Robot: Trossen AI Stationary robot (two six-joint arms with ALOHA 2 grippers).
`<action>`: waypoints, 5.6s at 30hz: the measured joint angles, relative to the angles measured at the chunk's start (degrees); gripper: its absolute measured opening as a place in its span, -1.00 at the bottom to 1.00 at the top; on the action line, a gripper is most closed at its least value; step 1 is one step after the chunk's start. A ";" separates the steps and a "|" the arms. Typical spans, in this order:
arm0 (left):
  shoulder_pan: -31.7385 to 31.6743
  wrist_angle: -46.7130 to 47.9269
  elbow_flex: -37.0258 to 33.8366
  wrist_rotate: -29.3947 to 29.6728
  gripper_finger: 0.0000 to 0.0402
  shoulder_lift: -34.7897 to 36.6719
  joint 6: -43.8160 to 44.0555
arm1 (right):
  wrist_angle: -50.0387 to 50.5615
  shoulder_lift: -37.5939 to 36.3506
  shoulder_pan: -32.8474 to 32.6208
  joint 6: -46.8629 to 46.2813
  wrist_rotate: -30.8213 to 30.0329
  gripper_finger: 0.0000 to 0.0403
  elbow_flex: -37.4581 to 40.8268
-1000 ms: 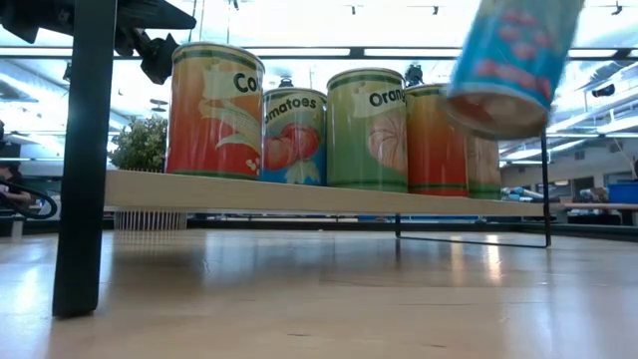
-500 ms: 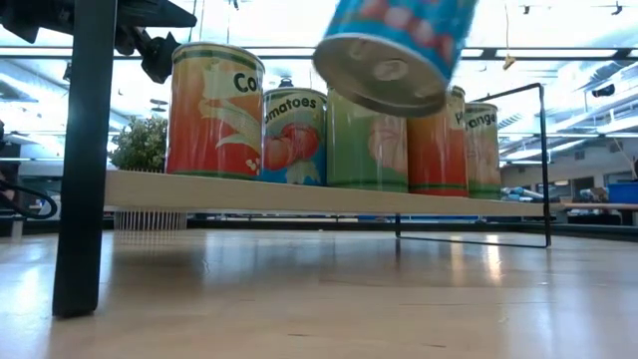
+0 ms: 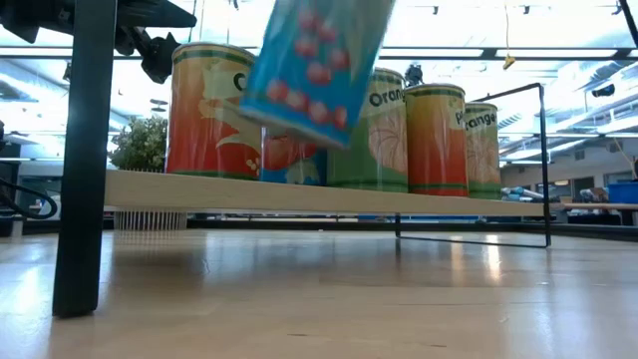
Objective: Pick and place cans onto a shelf
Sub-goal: Put the canned cherries on the shelf, then adjust the cans on the shelf, then put the canned pineapple on the shelf
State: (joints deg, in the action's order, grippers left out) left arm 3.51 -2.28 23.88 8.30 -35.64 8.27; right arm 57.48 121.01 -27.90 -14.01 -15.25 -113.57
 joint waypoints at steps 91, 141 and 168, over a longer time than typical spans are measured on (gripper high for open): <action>-0.01 0.50 0.00 0.00 0.77 0.00 -0.05 | -7.87 2.69 9.73 19.10 -10.52 0.83 -1.63; 0.00 0.87 0.00 0.01 0.77 0.00 0.00 | -0.64 1.87 0.67 18.83 -11.60 0.83 -6.07; -0.02 0.83 -0.02 -0.01 0.77 0.02 0.98 | 21.43 2.02 -7.06 -22.42 15.78 0.81 7.15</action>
State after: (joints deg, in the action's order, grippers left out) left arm 3.49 -1.45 23.86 8.29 -35.62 9.26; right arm 78.91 123.02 -34.96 -36.43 0.53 -106.42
